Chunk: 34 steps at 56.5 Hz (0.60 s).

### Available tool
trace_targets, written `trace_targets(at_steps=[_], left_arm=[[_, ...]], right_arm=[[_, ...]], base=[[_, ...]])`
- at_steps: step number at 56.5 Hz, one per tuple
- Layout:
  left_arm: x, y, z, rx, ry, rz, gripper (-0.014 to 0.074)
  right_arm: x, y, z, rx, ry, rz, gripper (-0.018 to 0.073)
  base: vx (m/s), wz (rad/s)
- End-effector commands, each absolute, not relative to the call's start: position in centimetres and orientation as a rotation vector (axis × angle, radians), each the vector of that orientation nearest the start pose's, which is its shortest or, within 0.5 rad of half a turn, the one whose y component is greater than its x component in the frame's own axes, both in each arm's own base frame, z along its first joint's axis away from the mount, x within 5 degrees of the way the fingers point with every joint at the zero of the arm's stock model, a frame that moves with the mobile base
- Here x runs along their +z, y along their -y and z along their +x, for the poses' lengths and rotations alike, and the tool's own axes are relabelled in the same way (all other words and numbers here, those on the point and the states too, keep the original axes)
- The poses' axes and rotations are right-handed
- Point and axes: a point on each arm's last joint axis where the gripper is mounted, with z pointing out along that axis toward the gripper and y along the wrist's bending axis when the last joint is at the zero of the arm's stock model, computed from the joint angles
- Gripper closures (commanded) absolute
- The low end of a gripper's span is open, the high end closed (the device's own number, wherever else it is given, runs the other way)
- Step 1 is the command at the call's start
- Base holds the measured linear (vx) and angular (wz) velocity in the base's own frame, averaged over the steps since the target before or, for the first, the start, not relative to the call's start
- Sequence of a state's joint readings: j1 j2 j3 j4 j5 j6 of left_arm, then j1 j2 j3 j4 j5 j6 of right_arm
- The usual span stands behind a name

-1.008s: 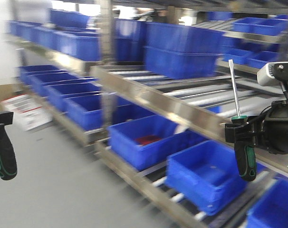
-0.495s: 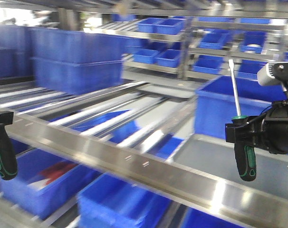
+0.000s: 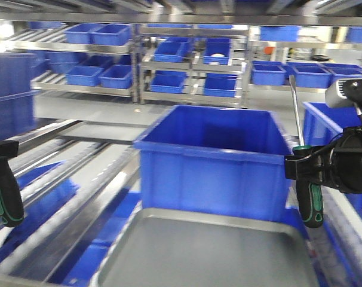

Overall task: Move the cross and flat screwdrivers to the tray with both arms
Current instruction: 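Hold both screwdrivers upright while the base drives to the shelf station, then lower both screwdrivers toward the metal tray beside the blue bin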

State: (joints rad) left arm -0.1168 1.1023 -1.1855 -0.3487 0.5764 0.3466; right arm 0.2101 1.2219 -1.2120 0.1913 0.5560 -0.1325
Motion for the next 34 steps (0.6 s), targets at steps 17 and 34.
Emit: trace_targets(at_steps=[17, 34], left_arm=[[44.60, 4.28, 22.48, -0.231, -1.793, 0.242, 0.0602], [44.60, 4.28, 22.48, -0.231, -1.793, 0.242, 0.0602]], right_arm=[[42.70, -6.21, 25.56, 0.252, -1.891, -0.222, 0.0567], [42.70, -6.21, 25.56, 0.252, -1.891, -0.222, 0.0567]], base=[[0.16, -0.31], [0.06, -0.21]])
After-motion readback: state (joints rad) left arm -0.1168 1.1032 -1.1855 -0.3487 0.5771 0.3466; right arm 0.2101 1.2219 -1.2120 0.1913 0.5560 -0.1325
